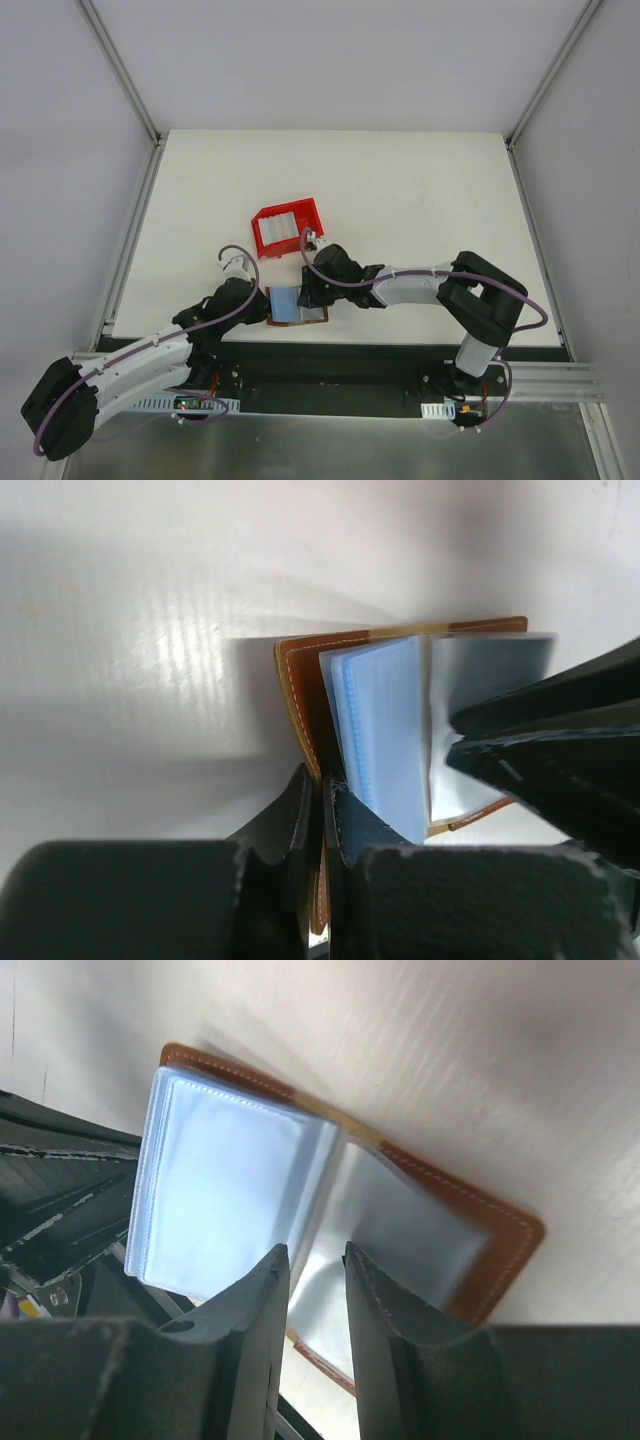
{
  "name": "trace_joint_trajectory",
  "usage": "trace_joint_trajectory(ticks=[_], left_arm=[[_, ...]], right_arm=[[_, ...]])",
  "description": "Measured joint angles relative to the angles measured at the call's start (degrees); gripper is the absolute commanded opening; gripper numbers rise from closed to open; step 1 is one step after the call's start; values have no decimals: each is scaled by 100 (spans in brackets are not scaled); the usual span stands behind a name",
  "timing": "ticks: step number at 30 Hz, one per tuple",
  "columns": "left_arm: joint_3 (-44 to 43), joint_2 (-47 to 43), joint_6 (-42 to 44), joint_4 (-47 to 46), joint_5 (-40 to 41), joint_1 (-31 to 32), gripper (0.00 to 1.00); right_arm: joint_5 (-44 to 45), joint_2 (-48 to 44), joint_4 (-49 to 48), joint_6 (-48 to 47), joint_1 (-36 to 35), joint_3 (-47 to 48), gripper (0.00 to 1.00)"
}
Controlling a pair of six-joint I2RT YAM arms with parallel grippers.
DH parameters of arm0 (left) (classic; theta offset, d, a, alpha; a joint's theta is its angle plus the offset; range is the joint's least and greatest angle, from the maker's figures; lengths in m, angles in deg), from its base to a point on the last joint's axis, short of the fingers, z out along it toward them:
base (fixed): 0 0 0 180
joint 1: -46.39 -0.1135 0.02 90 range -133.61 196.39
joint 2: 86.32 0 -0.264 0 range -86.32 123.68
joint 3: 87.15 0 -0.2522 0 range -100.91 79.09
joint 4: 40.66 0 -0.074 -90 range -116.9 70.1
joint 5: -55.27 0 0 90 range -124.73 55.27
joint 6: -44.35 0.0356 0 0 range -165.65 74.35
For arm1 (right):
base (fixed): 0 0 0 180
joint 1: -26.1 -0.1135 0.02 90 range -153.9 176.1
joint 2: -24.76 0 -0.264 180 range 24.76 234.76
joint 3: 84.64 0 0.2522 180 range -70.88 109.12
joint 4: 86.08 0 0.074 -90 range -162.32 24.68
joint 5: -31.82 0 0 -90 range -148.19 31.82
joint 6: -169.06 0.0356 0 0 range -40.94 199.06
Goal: Put the credit cards into the card holder
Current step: Open the card holder at the center of the board, then move the card holder to the center of the board.
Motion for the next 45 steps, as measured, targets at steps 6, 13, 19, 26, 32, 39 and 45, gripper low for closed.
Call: trace_joint_trajectory(ticks=[6,13,19,26,32,39,45], left_arm=[[216,-76,-660,7,116,2,0],[157,66,-758,13,232,2,0],[155,9,-713,35,234,2,0],[57,-94,-361,227,227,2,0],[-201,-39,42,396,210,2,0],[-280,-9,238,413,186,2,0],[-280,-31,343,417,122,2,0]], right_arm=[[-44,-48,111,-70,258,-2,31],[-87,-63,118,-59,313,-7,36],[-109,-472,533,-256,507,9,45],[-68,-866,986,-570,1038,584,54],[188,-793,1766,-979,1440,1526,59],[431,90,2380,-1451,1668,3021,59],[605,907,2822,-1731,1731,3486,59]])
